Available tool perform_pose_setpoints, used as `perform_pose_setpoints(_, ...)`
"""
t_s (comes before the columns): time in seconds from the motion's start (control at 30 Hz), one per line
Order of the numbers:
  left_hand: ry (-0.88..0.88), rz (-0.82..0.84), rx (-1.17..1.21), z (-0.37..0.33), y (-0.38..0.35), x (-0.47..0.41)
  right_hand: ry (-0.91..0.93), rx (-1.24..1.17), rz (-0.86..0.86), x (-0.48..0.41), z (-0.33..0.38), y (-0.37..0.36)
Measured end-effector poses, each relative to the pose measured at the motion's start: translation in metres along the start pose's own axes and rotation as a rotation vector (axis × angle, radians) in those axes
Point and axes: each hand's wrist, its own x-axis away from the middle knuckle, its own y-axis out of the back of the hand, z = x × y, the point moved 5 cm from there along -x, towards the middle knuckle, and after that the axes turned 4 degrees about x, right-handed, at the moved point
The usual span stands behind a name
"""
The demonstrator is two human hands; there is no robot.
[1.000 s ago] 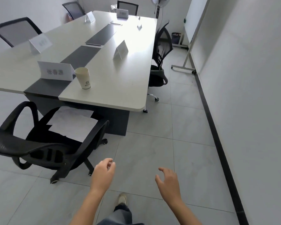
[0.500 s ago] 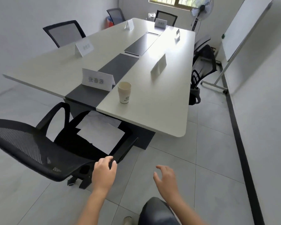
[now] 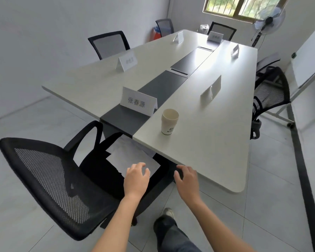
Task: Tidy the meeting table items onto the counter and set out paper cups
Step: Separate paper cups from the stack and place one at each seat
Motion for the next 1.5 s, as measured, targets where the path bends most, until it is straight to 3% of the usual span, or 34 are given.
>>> perform_pose_setpoints(0.33, 0.043, 0.072, 0.004, -0.044, -0.054, -0.114, 0.166, 0.057, -0.074, -0.138, 0.001, 0.021)
perform_pose_setpoints(0.4, 0.070, 0.108, 0.041, -0.054, -0.070, -0.140, 0.322, 0.151, -0.127, -0.165, 0.011, 0.027)
perform_pose_setpoints(0.53, 0.143, 0.157, 0.186, -0.066, -0.098, -0.174, 0.638, 0.415, -0.020, -0.205, 0.029, 0.019)
perform_pose_setpoints(0.63, 0.153, 0.167, 0.259, -0.070, -0.111, -0.186, 0.719, 0.457, 0.069, -0.223, 0.037, 0.014)
perform_pose_setpoints(0.8, 0.135, 0.247, 0.201, -0.065, -0.119, -0.195, 0.582, 0.271, 0.247, -0.242, 0.026, 0.012)
perform_pose_setpoints(0.93, 0.009, 0.156, 0.051, -0.085, -0.111, -0.198, 0.201, -0.171, 0.358, -0.239, 0.017, 0.034)
perform_pose_setpoints(1.0, -0.118, 0.107, 0.019, -0.095, -0.104, -0.195, 0.110, -0.313, 0.355, -0.236, 0.014, 0.047)
perform_pose_setpoints(1.13, -0.239, 0.141, -0.006, -0.099, -0.091, -0.186, 0.157, -0.241, 0.449, -0.224, 0.021, 0.051)
perform_pose_setpoints(1.3, -0.259, 0.192, -0.047, -0.090, -0.072, -0.183, 0.374, -0.064, 0.414, -0.214, 0.038, 0.046)
perform_pose_setpoints(1.5, -0.306, 0.146, -0.095, -0.085, -0.057, -0.176, 0.455, 0.000, 0.391, -0.203, 0.048, 0.039)
